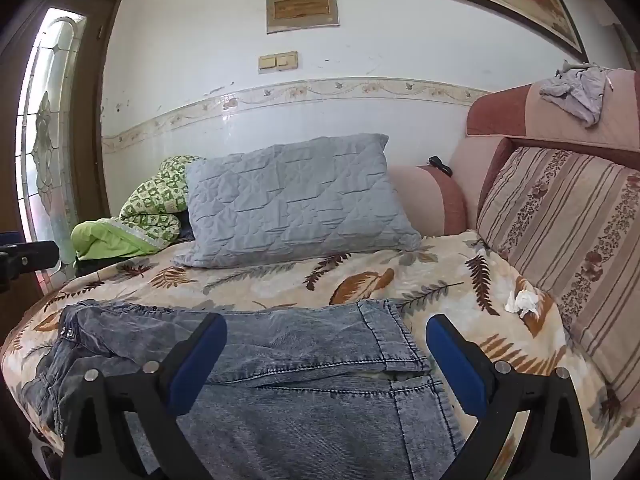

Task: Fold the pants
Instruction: 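Position both grippers open above the waistband of the grey jeans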

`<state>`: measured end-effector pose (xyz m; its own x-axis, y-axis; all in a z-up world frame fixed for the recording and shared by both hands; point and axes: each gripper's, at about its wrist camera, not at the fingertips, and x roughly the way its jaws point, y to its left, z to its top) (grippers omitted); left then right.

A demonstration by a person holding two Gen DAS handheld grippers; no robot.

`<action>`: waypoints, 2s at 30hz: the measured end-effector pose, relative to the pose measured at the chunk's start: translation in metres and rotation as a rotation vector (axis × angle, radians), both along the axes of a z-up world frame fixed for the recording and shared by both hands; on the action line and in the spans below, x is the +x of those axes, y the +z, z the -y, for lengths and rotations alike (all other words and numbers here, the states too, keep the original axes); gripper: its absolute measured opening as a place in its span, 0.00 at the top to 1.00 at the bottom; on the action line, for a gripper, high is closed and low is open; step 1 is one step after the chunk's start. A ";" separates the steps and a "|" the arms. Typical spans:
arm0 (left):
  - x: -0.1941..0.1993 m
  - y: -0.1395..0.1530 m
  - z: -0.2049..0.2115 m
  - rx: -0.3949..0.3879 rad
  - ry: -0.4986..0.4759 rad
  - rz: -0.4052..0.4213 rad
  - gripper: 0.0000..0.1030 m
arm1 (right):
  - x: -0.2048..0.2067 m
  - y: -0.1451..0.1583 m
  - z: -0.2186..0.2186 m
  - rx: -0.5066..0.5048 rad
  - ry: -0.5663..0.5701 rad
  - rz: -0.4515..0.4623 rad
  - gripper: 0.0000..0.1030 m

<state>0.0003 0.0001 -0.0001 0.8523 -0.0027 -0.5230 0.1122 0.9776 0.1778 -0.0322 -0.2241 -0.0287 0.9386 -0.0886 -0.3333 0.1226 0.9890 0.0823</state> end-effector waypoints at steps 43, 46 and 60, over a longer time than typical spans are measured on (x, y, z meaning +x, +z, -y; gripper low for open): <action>0.024 -0.038 -0.026 -0.017 0.058 -0.110 0.00 | 0.013 -0.012 0.004 0.007 -0.012 -0.066 0.02; 0.025 -0.040 -0.028 -0.017 0.060 -0.113 0.00 | 0.014 -0.013 0.004 0.005 -0.013 -0.073 0.02; 0.036 -0.052 -0.040 -0.030 0.082 -0.136 0.00 | 0.024 -0.021 -0.002 -0.017 -0.006 -0.115 0.02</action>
<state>0.0365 0.0403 -0.0526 0.7714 0.0462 -0.6347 0.0531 0.9892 0.1366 -0.0082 -0.2222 -0.0499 0.8939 -0.1005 -0.4368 0.1360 0.9894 0.0506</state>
